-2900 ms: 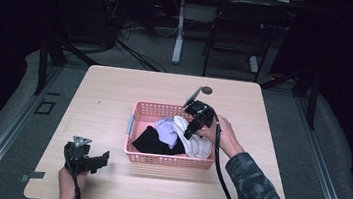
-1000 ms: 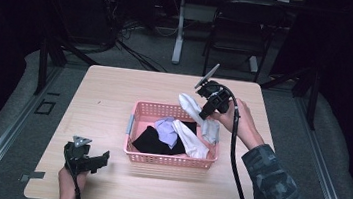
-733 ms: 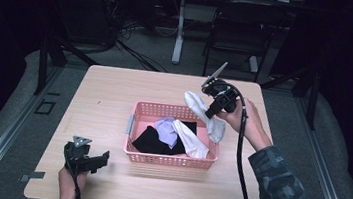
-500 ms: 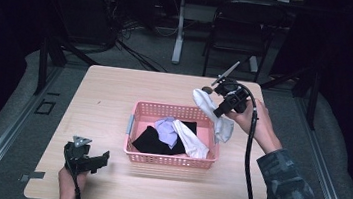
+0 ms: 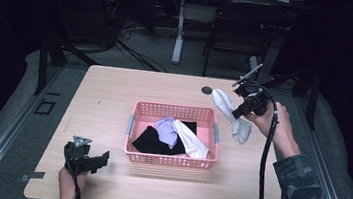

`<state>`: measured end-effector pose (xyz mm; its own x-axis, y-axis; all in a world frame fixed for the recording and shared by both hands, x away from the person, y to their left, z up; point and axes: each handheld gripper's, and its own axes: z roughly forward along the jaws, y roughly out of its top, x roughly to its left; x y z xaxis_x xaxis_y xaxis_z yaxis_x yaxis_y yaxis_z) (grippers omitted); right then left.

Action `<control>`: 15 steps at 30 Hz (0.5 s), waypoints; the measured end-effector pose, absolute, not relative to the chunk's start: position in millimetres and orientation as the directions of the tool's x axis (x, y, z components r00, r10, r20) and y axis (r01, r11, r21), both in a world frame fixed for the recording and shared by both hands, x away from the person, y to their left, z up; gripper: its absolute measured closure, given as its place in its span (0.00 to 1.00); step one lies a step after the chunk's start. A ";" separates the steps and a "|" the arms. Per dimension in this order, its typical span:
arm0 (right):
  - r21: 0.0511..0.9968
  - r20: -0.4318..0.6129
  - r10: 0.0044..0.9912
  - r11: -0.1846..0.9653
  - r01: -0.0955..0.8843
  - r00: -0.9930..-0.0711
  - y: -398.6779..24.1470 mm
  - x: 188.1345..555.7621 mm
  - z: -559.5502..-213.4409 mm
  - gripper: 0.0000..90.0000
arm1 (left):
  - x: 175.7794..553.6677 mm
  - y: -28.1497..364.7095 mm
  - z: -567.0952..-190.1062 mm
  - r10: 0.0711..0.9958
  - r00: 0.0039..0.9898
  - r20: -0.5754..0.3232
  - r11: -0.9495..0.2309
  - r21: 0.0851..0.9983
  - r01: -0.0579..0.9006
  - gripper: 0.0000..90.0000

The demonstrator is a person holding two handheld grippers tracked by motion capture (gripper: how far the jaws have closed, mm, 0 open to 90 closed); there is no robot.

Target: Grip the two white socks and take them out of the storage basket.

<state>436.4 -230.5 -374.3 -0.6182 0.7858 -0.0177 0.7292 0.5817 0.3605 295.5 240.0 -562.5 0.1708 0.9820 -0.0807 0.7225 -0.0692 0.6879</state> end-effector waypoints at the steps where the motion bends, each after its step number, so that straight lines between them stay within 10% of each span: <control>1: 0.347 -0.027 0.784 0.589 0.730 -0.620 -234.1 436.7 -374.1 0.97 | 295.5 240.0 -562.5 0.982 0.170 -0.081 -0.068 0.688 0.722 0.17; 15: 0.329 -0.003 0.822 0.539 0.775 -0.570 -270.0 433.5 -391.7 0.97 | 295.8 239.9 -562.9 0.982 0.168 -0.082 -0.066 0.688 0.723 0.17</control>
